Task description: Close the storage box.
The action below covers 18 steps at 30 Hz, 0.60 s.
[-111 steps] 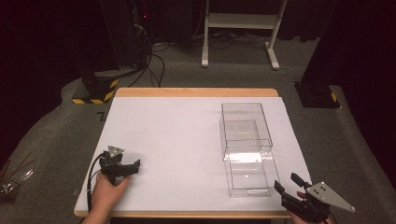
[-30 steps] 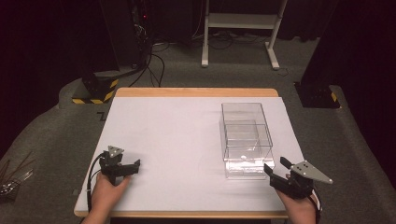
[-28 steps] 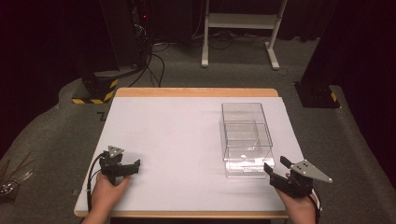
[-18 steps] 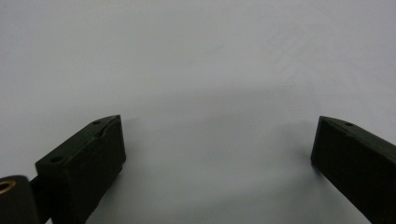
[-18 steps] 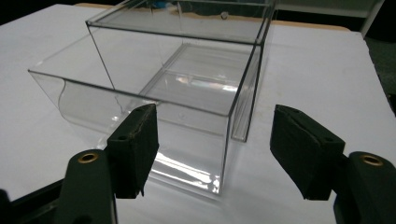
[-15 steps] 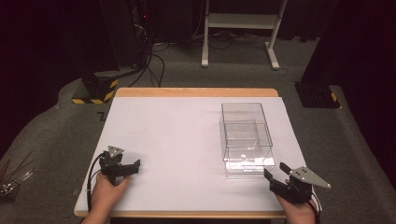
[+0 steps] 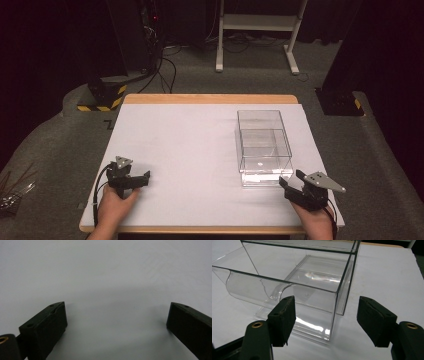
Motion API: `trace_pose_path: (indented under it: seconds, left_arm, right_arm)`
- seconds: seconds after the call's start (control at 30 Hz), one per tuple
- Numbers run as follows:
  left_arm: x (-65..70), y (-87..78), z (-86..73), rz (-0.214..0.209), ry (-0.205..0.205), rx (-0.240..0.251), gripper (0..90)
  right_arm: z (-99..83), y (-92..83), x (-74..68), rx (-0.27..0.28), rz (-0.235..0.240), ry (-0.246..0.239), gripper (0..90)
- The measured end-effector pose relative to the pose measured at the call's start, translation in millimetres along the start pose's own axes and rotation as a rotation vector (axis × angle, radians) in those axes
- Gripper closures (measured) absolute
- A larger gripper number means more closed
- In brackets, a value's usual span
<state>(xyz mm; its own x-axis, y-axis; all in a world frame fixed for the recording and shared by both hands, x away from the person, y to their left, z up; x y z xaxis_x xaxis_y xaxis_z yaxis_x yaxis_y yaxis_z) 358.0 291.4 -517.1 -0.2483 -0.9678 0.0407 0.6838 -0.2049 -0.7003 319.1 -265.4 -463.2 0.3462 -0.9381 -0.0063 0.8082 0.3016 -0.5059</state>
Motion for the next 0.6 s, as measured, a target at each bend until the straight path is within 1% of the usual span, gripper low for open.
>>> trace_pose_path:
  seconds: [0.27, 0.6]
  left_arm:
    - [0.0, 0.0, 0.0, 0.000, 0.000, 0.000, 3.3]
    - [0.0, 0.0, 0.0, 0.000, 0.000, 0.000, 3.2]
  right_arm:
    - [6.0, 13.7, 3.3, 0.000, -0.008, -0.006, 31.7]
    - [12.4, 24.7, 6.9, -0.003, -0.021, -0.008, 31.6]
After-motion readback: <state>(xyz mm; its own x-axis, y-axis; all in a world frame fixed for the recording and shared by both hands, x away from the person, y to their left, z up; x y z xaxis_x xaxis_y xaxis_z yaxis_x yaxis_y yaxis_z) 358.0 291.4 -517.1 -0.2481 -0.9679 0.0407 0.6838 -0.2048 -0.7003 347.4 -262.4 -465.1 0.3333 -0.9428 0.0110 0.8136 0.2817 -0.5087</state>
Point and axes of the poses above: each handheld gripper's, and its own axes: y roughly forward along the jaws, z roughly out of its top, x roughly to its right, the point moved 1 cm from there along y, roughly forward along the jaws, and after that the axes turned 4 degrees about -z, right-handed, at the moved point
